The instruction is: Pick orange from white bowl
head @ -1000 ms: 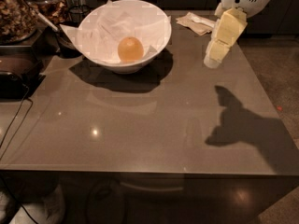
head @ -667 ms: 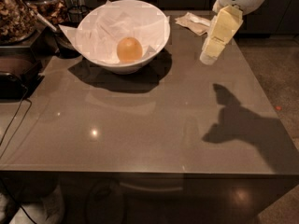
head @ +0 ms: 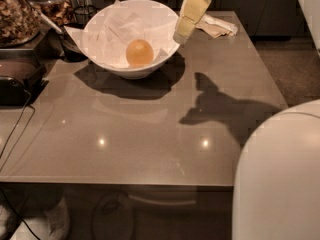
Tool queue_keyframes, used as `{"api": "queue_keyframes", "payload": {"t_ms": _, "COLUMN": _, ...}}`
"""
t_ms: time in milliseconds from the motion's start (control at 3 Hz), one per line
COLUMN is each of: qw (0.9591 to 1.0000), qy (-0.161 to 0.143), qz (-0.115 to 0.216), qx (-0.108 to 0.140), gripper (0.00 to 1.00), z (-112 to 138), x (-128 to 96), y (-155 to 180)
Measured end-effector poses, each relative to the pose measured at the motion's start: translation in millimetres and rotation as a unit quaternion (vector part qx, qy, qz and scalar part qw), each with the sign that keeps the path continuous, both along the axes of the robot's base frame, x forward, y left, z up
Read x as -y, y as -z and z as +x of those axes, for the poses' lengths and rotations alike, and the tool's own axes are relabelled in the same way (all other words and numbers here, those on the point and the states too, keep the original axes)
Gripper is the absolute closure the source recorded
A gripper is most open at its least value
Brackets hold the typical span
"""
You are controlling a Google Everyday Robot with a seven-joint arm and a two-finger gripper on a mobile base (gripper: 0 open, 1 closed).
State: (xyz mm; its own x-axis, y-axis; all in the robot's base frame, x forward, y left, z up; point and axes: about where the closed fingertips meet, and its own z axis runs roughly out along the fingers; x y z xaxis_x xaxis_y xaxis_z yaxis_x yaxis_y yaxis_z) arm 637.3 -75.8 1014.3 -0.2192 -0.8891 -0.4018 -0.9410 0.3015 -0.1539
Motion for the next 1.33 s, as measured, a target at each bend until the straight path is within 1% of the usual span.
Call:
{"api": "queue_keyframes", "payload": {"t_ms": 333, "qw": 0.9998, "qy": 0.002, "qz": 0.010, "qx": 0.019, "gripper": 0.00, "z": 10.4, "x": -6.7, "y": -4.8}}
{"api": "queue_keyframes", "payload": {"t_ms": 667, "qw": 0.9997, "qy": 0.006, "qz": 0.021, "qx": 0.013, "gripper": 0.00, "z": 25.3, "x": -20.8, "y": 5.2}}
{"api": "queue_keyframes", "payload": {"t_ms": 1000, "qw": 0.9999, "qy": -0.004, "qz": 0.011, "qx": 0.003, "gripper": 0.00, "z": 41.0, "x": -47.4, "y": 20.5}}
{"api": "queue_keyframes", "payload": {"t_ms": 1333, "qw": 0.9999, "qy": -0.009, "qz": -0.007, "qx": -0.008, "gripper": 0.05, "z": 52.2, "x": -70.3, "y": 35.8}}
